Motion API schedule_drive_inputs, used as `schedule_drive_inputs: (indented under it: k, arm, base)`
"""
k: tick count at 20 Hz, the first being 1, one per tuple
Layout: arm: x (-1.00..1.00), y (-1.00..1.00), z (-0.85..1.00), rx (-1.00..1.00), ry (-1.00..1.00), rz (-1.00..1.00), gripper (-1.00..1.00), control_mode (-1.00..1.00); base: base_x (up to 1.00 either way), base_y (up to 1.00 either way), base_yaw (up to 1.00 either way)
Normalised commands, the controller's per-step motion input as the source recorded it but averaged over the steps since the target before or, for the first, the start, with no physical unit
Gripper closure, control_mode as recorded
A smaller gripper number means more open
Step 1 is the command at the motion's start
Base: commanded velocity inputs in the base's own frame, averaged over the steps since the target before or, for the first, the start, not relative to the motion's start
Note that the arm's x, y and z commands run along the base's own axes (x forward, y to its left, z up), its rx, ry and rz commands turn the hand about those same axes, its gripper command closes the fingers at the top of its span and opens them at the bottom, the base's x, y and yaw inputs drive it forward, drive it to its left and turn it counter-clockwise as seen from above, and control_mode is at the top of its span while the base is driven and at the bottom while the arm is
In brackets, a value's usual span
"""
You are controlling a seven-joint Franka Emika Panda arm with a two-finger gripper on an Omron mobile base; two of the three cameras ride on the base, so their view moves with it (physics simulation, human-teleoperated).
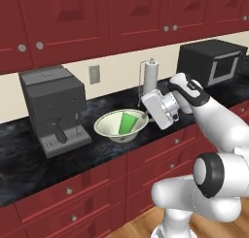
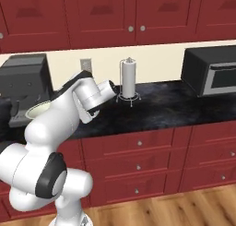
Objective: Place the cup inside the bowl on the dining table and move the bowl to any counter.
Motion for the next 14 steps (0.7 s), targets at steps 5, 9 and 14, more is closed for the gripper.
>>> schedule_drive_inputs:
  k: [5, 9, 14]
  arm:
    - [0.0, 0.0, 0.0, 0.0, 0.0, 0.0, 1.0, 1.0]
    - [0.0, 0.0, 0.0, 0.0, 0.0, 0.0, 1.0, 1.0]
    - [0.0, 0.0, 0.0, 0.0, 0.0, 0.0, 1.0, 1.0]
  base:
    - [0.31, -0.43, 0.07]
    - [0.09, -0.57, 0.11]
    - [0.11, -0.42, 0.12]
